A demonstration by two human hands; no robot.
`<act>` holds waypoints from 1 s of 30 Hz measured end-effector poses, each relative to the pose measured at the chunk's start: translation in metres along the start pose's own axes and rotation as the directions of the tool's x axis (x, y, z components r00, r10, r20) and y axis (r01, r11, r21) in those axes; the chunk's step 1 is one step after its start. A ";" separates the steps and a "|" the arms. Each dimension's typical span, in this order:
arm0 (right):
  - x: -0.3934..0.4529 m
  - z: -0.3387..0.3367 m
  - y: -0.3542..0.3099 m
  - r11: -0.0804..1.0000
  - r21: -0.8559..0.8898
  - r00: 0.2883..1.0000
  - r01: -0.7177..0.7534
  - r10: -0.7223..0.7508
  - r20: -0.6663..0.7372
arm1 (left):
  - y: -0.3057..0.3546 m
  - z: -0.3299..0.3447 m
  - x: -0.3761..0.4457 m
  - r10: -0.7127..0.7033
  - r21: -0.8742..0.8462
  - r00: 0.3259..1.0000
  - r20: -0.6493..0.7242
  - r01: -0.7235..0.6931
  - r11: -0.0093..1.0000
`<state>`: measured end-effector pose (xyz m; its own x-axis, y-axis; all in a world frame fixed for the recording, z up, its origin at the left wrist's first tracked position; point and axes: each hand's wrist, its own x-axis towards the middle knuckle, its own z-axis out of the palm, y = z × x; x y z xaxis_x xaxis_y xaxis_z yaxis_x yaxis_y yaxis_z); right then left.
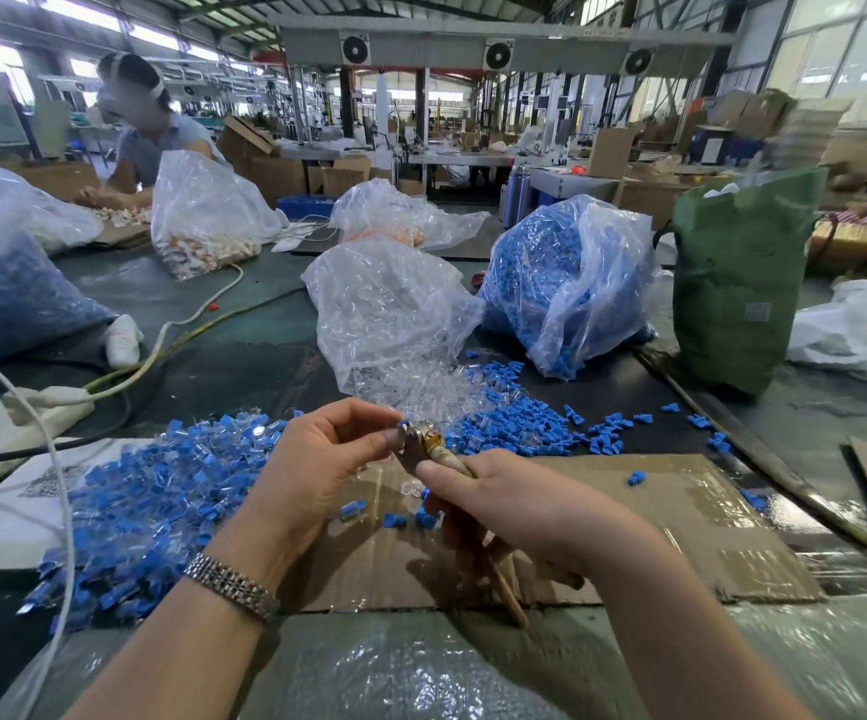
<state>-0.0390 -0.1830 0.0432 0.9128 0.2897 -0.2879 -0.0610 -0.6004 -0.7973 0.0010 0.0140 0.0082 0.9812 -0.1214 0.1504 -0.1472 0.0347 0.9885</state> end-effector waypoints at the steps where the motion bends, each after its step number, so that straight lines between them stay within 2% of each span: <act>1: -0.002 -0.005 0.002 0.999 0.035 1.000 -0.012 0.012 -0.007 | -0.002 -0.001 0.002 0.012 0.007 0.999 -0.039 -0.012 1.000; 3: -0.004 -0.018 0.009 0.999 0.046 0.996 -0.016 0.019 -0.087 | -0.008 -0.005 0.006 0.065 0.113 0.985 -0.160 -0.047 0.992; 4: -0.003 -0.024 0.012 0.999 -0.020 0.985 -0.031 0.027 -0.169 | -0.011 -0.008 0.008 0.109 0.250 0.970 -0.219 -0.052 0.967; 6: 0.000 -0.035 0.021 0.957 -0.249 0.933 -0.151 0.055 -0.355 | -0.014 -0.010 0.010 0.208 0.568 0.939 -0.273 -0.018 0.823; 8: 0.003 -0.038 0.031 0.875 -0.375 0.874 -0.305 0.102 -0.474 | -0.015 -0.007 0.009 0.281 0.741 0.932 -0.228 -0.021 0.671; 10: 0.007 -0.034 0.042 0.791 -0.456 0.850 -0.407 0.146 -0.506 | -0.014 -0.001 0.008 0.292 0.769 0.950 -0.109 -0.105 0.630; 12: 0.008 -0.028 0.049 0.715 -0.513 0.835 -0.476 0.183 -0.520 | -0.012 0.007 0.004 0.244 0.757 0.968 0.064 -0.206 0.620; 15: 0.009 -0.021 0.046 0.678 -0.539 0.805 -0.500 0.134 -0.579 | -0.012 0.013 0.002 0.174 0.742 0.960 0.218 -0.279 0.610; 17: 0.013 -0.017 0.038 0.699 -0.564 0.797 -0.440 0.015 -0.603 | -0.013 0.015 0.001 0.136 0.763 0.956 0.258 -0.288 0.578; 19: 0.020 -0.012 0.026 0.749 -0.581 0.848 -0.319 -0.049 -0.528 | -0.013 0.016 0.001 0.118 0.801 0.952 0.281 -0.300 0.518; 21: 0.028 -0.003 0.016 0.764 -0.594 0.901 -0.253 -0.037 -0.432 | -0.013 0.016 0.001 0.108 0.826 0.953 0.284 -0.301 0.477; 23: 0.035 0.005 0.010 0.721 -0.648 0.916 -0.246 -0.045 -0.398 | -0.013 0.015 0.001 0.125 0.825 0.955 0.268 -0.295 0.482; 25: 0.040 0.010 0.009 0.708 -0.662 0.920 -0.246 -0.044 -0.389 | -0.013 0.015 0.000 0.182 0.793 0.956 0.228 -0.291 0.535; 27: 0.042 0.012 0.011 0.723 -0.653 0.921 -0.225 -0.062 -0.385 | -0.012 0.015 0.000 0.211 0.747 0.967 0.144 -0.246 0.617; 30: 0.043 0.014 0.017 0.744 -0.643 0.902 -0.180 -0.136 -0.409 | -0.010 0.012 0.001 0.139 0.604 0.990 0.034 -0.131 0.786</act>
<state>-0.0067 -0.1702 0.0098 0.9971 0.0379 0.0654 0.0504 -0.9785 -0.2002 0.0020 0.0012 -0.0010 0.9463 -0.1493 0.2868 -0.3202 -0.5563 0.7668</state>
